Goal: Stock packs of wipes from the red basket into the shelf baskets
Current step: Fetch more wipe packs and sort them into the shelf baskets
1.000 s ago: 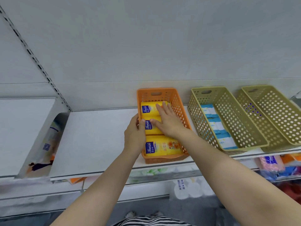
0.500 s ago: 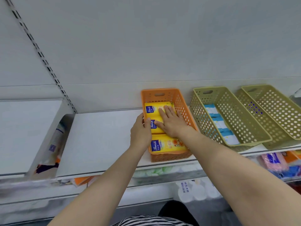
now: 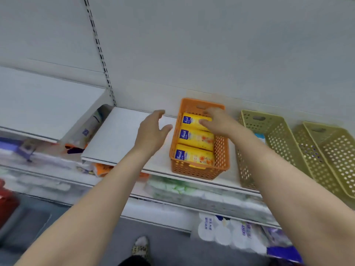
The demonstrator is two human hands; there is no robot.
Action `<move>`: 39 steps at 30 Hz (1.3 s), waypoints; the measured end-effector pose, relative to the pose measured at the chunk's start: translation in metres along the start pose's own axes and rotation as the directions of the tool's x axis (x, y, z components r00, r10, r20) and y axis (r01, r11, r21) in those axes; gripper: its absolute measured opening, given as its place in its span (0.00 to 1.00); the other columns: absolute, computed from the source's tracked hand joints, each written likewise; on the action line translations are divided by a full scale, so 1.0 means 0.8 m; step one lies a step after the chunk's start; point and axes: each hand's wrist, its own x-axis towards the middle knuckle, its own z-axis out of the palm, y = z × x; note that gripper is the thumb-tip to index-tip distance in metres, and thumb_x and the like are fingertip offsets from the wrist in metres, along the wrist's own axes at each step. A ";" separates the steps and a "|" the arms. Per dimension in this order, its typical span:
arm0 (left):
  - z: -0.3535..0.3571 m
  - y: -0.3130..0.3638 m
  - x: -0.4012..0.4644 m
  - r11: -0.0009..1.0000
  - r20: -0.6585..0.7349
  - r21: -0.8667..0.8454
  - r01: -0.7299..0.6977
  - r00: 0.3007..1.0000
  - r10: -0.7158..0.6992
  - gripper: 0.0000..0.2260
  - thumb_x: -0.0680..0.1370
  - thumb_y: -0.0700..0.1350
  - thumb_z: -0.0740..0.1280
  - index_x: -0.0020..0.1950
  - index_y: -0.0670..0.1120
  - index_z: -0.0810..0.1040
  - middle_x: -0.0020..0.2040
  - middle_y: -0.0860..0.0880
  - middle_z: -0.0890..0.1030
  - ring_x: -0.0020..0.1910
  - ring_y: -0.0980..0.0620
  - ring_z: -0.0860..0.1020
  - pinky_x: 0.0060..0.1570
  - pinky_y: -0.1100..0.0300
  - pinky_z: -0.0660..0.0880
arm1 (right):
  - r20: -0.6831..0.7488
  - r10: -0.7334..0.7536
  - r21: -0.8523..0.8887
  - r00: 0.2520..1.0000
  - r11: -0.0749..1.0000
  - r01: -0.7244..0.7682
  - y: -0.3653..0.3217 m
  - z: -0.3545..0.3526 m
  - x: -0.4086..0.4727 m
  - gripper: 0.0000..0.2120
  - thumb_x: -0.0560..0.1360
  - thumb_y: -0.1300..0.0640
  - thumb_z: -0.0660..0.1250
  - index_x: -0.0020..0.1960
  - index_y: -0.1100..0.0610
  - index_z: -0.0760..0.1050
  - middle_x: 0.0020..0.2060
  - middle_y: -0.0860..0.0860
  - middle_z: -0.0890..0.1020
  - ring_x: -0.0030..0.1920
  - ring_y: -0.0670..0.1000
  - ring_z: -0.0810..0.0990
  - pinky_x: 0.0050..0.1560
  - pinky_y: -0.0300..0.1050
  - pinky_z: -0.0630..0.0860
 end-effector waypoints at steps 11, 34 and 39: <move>-0.172 -0.090 -0.203 0.960 -0.339 0.278 0.018 0.937 0.080 0.22 0.79 0.51 0.69 0.71 0.50 0.72 0.68 0.53 0.76 0.68 0.53 0.71 0.63 0.65 0.62 | -0.395 -0.343 0.099 0.852 0.906 0.411 -0.117 0.040 -0.148 0.21 0.78 0.54 0.67 0.69 0.56 0.73 0.72 0.56 0.71 0.73 0.57 0.68 0.71 0.47 0.62; -0.571 -0.472 -0.322 0.934 -0.455 0.231 0.273 0.879 -0.144 0.19 0.78 0.48 0.70 0.69 0.49 0.76 0.65 0.52 0.78 0.67 0.52 0.74 0.65 0.58 0.69 | -0.079 -0.649 0.192 0.757 0.735 0.650 -0.697 0.334 -0.135 0.25 0.78 0.44 0.61 0.73 0.53 0.70 0.71 0.52 0.72 0.73 0.51 0.68 0.71 0.45 0.65; -0.633 -0.581 -0.250 0.917 -0.377 0.237 0.322 0.900 -0.219 0.19 0.79 0.51 0.68 0.70 0.50 0.74 0.67 0.53 0.76 0.68 0.54 0.72 0.66 0.57 0.68 | -0.013 -0.624 0.193 0.781 0.765 0.614 -0.794 0.411 -0.051 0.23 0.79 0.51 0.66 0.73 0.52 0.69 0.70 0.50 0.73 0.71 0.51 0.69 0.66 0.42 0.65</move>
